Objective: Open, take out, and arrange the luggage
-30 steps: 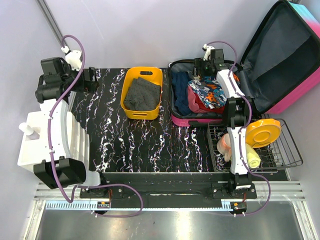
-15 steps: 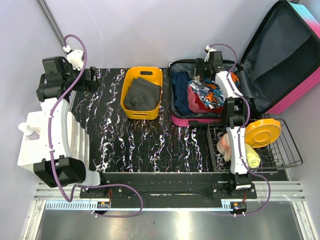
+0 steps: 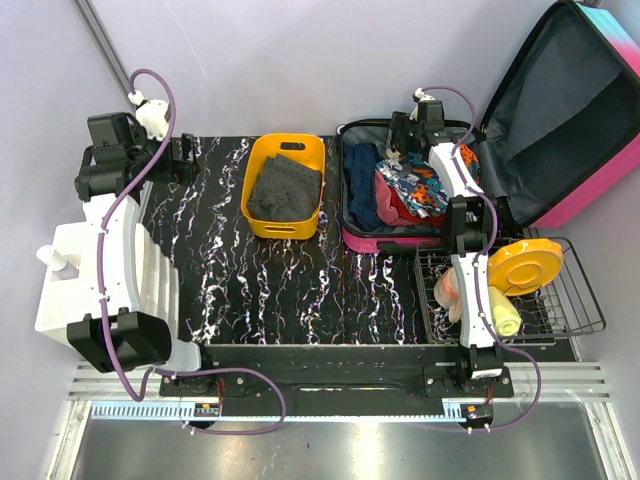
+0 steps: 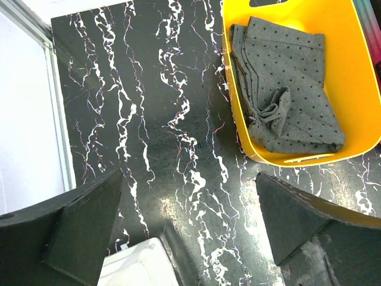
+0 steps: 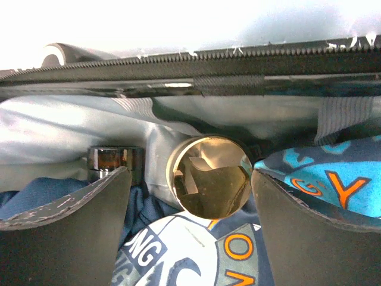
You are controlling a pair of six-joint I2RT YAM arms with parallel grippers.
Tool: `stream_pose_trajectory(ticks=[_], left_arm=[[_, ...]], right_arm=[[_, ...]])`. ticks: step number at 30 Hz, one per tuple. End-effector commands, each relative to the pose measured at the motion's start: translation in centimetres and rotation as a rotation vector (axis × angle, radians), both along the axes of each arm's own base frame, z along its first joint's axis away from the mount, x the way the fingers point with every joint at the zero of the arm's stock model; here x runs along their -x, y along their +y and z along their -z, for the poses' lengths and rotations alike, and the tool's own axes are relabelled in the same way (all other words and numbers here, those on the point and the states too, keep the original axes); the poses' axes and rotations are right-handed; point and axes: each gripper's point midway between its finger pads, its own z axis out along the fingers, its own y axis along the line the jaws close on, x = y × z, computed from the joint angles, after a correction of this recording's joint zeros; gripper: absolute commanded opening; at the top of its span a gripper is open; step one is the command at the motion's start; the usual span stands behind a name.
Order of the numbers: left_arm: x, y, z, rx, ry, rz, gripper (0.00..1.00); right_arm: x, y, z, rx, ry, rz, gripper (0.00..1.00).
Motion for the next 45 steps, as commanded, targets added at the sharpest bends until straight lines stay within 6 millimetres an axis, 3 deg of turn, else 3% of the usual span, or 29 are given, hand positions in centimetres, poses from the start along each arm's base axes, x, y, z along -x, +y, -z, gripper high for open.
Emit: stream_pose_trajectory(ticks=[1, 8, 9, 10, 11, 13, 14, 16, 17, 20, 23, 24, 26, 27, 30, 33, 34, 35, 37, 38, 42, 45], left_arm=[[-0.8, 0.4, -2.1, -0.03, -0.064, -0.012, 0.99], [-0.9, 0.0, -2.2, -0.028, -0.068, 0.005, 0.99], [-0.9, -0.2, -2.1, -0.03, -0.066, 0.02, 0.99], [-0.9, -0.7, -2.2, -0.027, -0.069, 0.039, 0.99], [-1.1, -1.2, -2.3, -0.03, -0.07, 0.062, 0.99], [-1.2, -3.2, -1.9, -0.05, -0.053, 0.143, 0.99], [-1.6, -3.9, -1.6, -0.055, -0.046, 0.166, 0.99], [-2.2, -6.3, -1.4, -0.051, -0.045, 0.238, 0.99], [-3.1, -7.1, -1.0, -0.041, -0.036, 0.265, 0.99], [-5.4, -10.3, -1.2, 0.025, -0.039, 0.343, 0.96], [-8.2, -14.4, -1.8, 0.056, -0.079, 0.427, 0.95], [-8.5, -17.2, -2.0, 0.054, -0.096, 0.485, 0.95], [-10.2, -20.3, -1.1, 0.049, -0.101, 0.538, 0.94], [-10.3, -22.9, -1.0, 0.062, -0.117, 0.582, 0.93], [-11.2, -27.3, 1.4, 0.099, -0.091, 0.645, 0.91], [-11.4, -30.0, 2.9, 0.143, -0.068, 0.673, 0.91], [-11.3, -30.4, 3.1, 0.156, -0.066, 0.676, 0.91], [-11.3, -30.6, 3.6, 0.166, -0.053, 0.674, 0.91], [-11.2, -31.2, 3.8, 0.189, -0.049, 0.674, 0.91], [-11.1, -31.3, 4.3, 0.188, -0.039, 0.673, 0.91], [-10.6, -31.4, 5.9, 0.176, -0.001, 0.665, 0.91], [-9.9, -31.1, 6.6, 0.17, 0.018, 0.665, 0.91]], right_arm=[[-1.7, 1.1, 2.0, -0.054, -0.035, -0.005, 0.89], [-0.8, 1.4, 2.4, -0.061, -0.004, -0.022, 0.88], [-0.9, 1.4, 0.9, -0.052, -0.034, -0.031, 0.88], [-0.5, 1.3, 1.4, -0.044, -0.021, -0.035, 0.88], [-0.4, 1.3, 0.1, -0.038, -0.043, -0.044, 0.88], [-0.2, 1.5, -0.8, -0.024, -0.063, -0.076, 0.88], [-0.2, 1.6, -2.7, -0.024, -0.093, -0.087, 0.89], [0.1, 2.1, -4.7, -0.028, -0.129, -0.131, 0.9], [0.2, 2.2, -6.8, -0.027, -0.165, -0.147, 0.9], [0.7, 2.4, -10.0, -0.029, -0.215, -0.165, 0.91], [1.2, 1.9, -11.0, -0.02, -0.205, -0.137, 0.91], [1.7, 1.8, -10.8, -0.014, -0.184, -0.14, 0.9], [2.7, 1.7, -10.8, -0.001, -0.157, -0.152, 0.9], [3.5, 1.8, -10.5, 0.002, -0.129, -0.169, 0.9], [5.4, 1.3, -9.2, 0.059, -0.052, -0.197, 0.89], [6.3, -0.6, -7.7, 0.146, 0.024, -0.151, 0.88], [6.3, -0.8, -8.0, 0.156, 0.031, -0.139, 0.87], [7.2, -1.1, -6.3, 0.164, 0.101, -0.139, 0.87], [7.7, -0.9, -6.6, 0.177, 0.119, -0.177, 0.85], [8.6, -0.8, -5.5, 0.18, 0.173, -0.201, 0.85], [11.9, 0.3, -4.6, 0.147, 0.273, -0.318, 0.89], [13.8, 0.1, -3.5, 0.166, 0.324, -0.369, 0.89]])
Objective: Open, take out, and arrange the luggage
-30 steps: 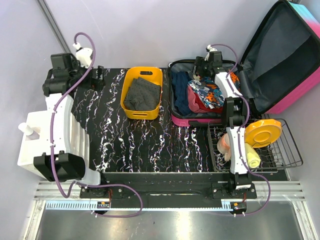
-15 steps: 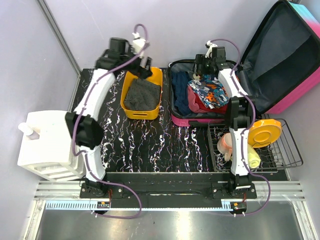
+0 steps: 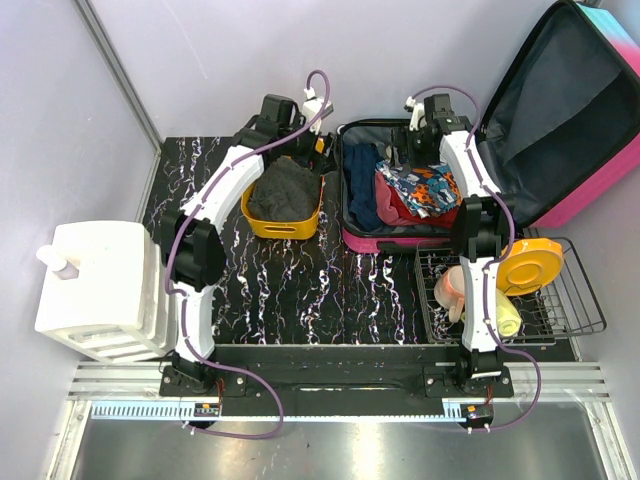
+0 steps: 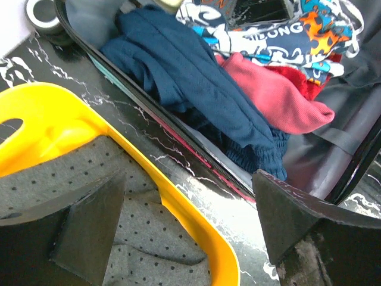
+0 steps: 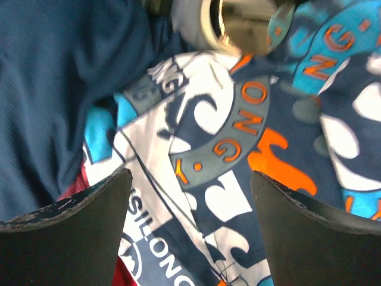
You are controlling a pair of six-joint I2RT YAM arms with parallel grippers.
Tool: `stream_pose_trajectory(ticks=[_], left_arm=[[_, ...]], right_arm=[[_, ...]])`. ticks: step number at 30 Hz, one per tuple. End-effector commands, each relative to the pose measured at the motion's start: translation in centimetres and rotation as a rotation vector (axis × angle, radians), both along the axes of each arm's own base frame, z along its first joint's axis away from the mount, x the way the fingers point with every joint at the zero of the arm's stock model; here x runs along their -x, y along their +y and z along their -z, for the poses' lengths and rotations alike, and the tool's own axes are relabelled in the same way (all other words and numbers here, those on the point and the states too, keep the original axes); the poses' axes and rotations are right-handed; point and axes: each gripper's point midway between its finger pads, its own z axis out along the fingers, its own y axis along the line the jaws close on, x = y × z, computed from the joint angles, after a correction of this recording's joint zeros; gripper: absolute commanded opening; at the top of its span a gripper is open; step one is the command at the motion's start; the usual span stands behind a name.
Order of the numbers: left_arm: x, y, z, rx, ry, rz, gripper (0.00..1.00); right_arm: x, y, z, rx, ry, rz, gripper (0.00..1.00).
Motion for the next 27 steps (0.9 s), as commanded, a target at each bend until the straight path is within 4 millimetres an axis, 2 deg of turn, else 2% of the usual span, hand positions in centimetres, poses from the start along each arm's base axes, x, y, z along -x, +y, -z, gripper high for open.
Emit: stream_pose_trajectory(ticks=[1, 8, 10, 12, 16, 18, 19, 22, 23, 24, 26, 27], left_arm=[[0.8, 0.1, -2.3, 0.033, -0.052, 0.006, 0.91], [2.1, 1.3, -1.4, -0.033, -0.064, 0.023, 0.92], [2.3, 1.6, -0.9, -0.052, -0.062, 0.032, 0.92], [2.6, 1.8, -0.4, -0.065, -0.049, 0.044, 0.92], [3.1, 1.9, -0.4, -0.059, -0.04, 0.069, 0.92], [3.0, 2.4, -0.5, -0.063, -0.041, 0.068, 0.92], [2.9, 2.6, -0.7, -0.067, -0.048, 0.064, 0.92], [2.4, 3.2, -1.1, -0.06, -0.053, 0.05, 0.92], [2.2, 3.4, -1.2, -0.057, -0.052, 0.041, 0.92], [2.0, 3.6, -1.3, -0.055, -0.05, 0.036, 0.92], [1.7, 3.8, -1.6, -0.05, -0.054, 0.028, 0.92], [1.6, 3.9, -1.6, -0.053, -0.057, 0.023, 0.92]], right_arm=[[4.5, 0.2, 1.3, 0.028, 0.131, -0.116, 0.89], [9.3, -2.1, 5.1, 0.145, 0.32, -0.251, 0.89], [9.7, -2.3, 4.9, 0.127, 0.329, -0.269, 0.89], [9.6, -1.9, 3.5, 0.067, 0.3, -0.3, 0.89], [7.4, -0.5, -0.8, 0.014, 0.154, -0.344, 0.88], [7.5, -0.4, -1.1, 0.019, 0.149, -0.38, 0.87], [6.8, -0.7, -2.1, 0.035, 0.113, -0.374, 0.88], [3.8, -1.6, -3.1, 0.053, 0.026, -0.251, 0.89], [1.5, -1.3, -5.2, 0.018, -0.08, -0.173, 0.89], [0.9, -1.2, -4.8, 0.008, -0.091, -0.142, 0.89], [-1.6, -0.7, -6.9, -0.066, -0.193, -0.054, 0.88], [-2.4, -0.8, -7.1, -0.083, -0.211, -0.012, 0.88]])
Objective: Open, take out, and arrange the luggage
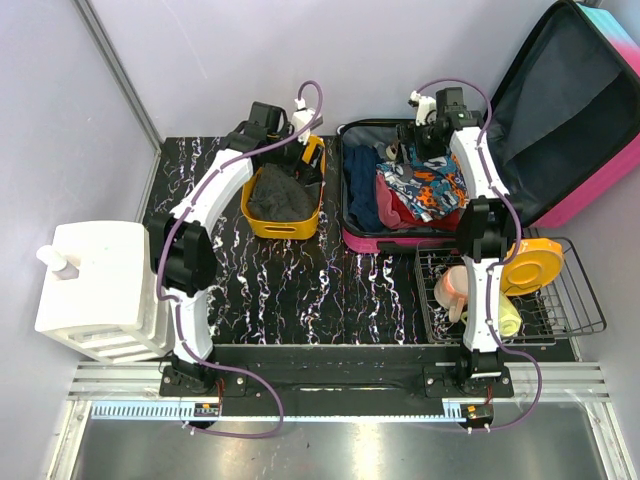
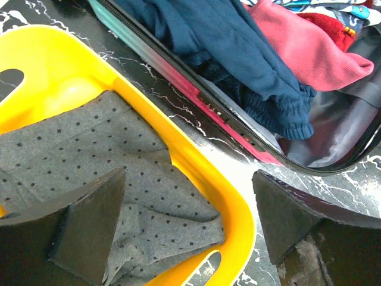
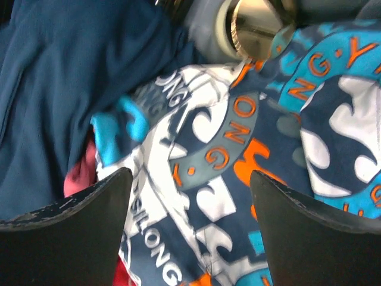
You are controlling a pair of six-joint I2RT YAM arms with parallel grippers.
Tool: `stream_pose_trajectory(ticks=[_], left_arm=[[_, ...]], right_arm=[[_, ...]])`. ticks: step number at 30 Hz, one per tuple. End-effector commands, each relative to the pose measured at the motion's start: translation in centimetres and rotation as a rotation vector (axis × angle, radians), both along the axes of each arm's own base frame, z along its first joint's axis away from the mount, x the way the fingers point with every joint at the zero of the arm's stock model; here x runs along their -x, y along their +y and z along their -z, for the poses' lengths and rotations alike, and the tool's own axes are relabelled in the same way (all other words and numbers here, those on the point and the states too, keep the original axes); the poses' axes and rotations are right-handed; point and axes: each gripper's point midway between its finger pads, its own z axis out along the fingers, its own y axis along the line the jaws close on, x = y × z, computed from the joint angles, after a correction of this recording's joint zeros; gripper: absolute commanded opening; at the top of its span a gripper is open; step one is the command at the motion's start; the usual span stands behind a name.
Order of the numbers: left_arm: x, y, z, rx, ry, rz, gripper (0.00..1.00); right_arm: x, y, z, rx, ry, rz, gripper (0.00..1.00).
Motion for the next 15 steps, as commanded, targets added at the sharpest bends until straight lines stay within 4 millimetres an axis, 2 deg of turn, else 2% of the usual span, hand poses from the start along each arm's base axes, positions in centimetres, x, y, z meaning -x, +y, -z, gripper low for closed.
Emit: stream_pose_trajectory(ticks=[1, 2, 4, 5, 6, 7, 12, 15], left_arm=[[-0.5, 0.6, -4.4, 0.04, -0.102, 0.002, 0.92], [-0.5, 0.7, -4.3, 0.039, -0.099, 0.001, 0.92], [-0.7, 0.9, -4.1, 0.035, -0.096, -0.008, 0.92], [-0.8, 1.1, -4.1, 0.036, -0.091, -0.017, 0.93], [-0.8, 1.2, -4.0, 0.037, -0.088, -0.018, 0.93], [-0.9, 1.3, -4.0, 0.037, -0.088, -0.023, 0.93], [-1.1, 1.9, -3.7, 0.031, -0.079, -0.047, 0.93], [-1.1, 2.3, -3.6, 0.029, -0.073, -0.061, 0.93]], right_arm=[[-5.4, 0.3, -5.4, -0.145, -0.217, 0.218, 0.87], [-6.3, 0.7, -4.6, -0.192, -0.2, 0.272, 0.87], [-7.7, 0.5, -4.7, -0.218, -0.218, 0.341, 0.87], [-8.6, 0.7, -3.4, -0.239, -0.202, 0.387, 0.87], [-9.3, 0.2, -3.4, -0.229, -0.222, 0.43, 0.87], [-9.7, 0.5, -2.1, -0.229, -0.213, 0.441, 0.87], [-11.9, 1.4, -0.2, -0.234, -0.267, 0.473, 0.88], [-13.0, 1.3, 0.8, -0.203, -0.309, 0.501, 0.88]])
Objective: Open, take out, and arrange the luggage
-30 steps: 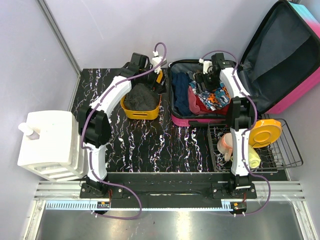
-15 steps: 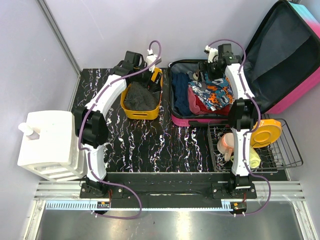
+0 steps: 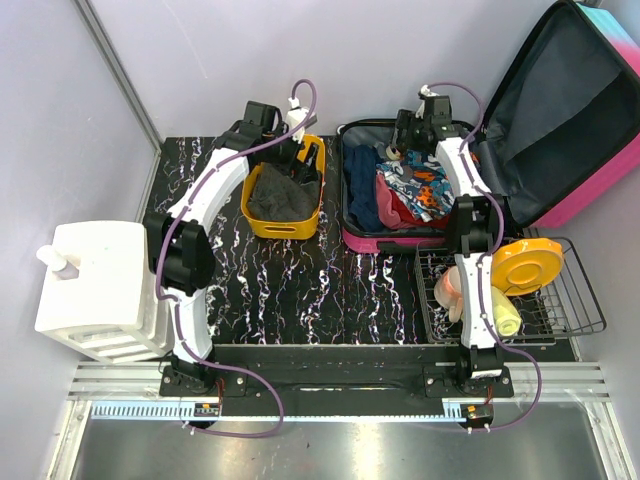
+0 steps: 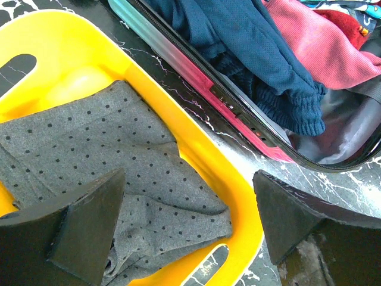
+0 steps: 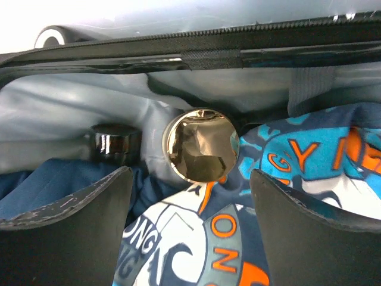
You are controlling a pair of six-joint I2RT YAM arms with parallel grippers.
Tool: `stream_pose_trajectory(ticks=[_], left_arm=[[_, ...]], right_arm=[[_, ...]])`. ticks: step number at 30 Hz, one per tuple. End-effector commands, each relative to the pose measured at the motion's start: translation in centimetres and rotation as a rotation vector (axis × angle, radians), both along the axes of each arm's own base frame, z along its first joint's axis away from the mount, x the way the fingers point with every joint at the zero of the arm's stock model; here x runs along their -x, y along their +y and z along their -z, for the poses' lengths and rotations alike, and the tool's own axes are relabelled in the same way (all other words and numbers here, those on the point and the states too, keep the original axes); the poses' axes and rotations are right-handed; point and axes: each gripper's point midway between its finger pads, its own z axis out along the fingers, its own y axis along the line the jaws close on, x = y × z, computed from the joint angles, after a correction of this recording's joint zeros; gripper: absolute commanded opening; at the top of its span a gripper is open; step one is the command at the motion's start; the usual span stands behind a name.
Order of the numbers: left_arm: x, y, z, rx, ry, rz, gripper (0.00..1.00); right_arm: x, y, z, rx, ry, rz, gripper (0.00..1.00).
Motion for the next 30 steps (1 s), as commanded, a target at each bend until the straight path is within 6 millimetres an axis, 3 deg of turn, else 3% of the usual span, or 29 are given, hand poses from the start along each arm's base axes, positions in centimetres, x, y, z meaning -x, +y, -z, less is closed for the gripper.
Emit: stream_pose_trajectory(ticks=[1, 5, 11, 16, 18, 21, 24, 27, 30], left_arm=[[-0.6, 0.7, -3.8, 0.029, -0.09, -0.027, 0.93], [-0.7, 1.2, -3.8, 0.03, -0.088, -0.05, 0.94], [-1.1, 1.8, -3.8, 0.022, -0.097, -0.074, 0.94], [-1.2, 2.5, -3.9, 0.022, -0.091, -0.099, 0.95], [-1.1, 2.7, -3.8, 0.017, -0.088, -0.106, 0.95], [-0.9, 2.8, -3.8, 0.012, -0.091, -0.107, 0.95], [-0.9, 3.1, -3.7, 0.002, -0.093, -0.11, 0.95], [-1.0, 3.5, -3.9, 0.0, -0.099, -0.119, 0.95], [-1.1, 4.1, -3.8, -0.005, -0.098, -0.132, 0.95]], right_arm=[[-3.0, 1.2, -0.8, 0.027, -0.126, 0.08, 0.89], [-4.2, -0.4, 0.7, 0.098, -0.16, 0.205, 0.9], [-4.0, 1.1, 3.7, 0.02, -0.102, 0.2, 0.89], [-3.4, 1.2, 6.1, 0.024, -0.04, 0.204, 0.87], [-3.4, 1.0, 5.9, 0.03, -0.038, 0.21, 0.86], [-2.9, 0.7, 6.6, 0.079, -0.009, 0.189, 0.83], [-0.8, 0.3, 8.2, 0.123, 0.09, 0.17, 0.81], [0.4, 0.4, 9.2, 0.114, 0.151, 0.134, 0.76], [0.2, 1.2, 9.5, 0.004, 0.161, 0.109, 0.72]])
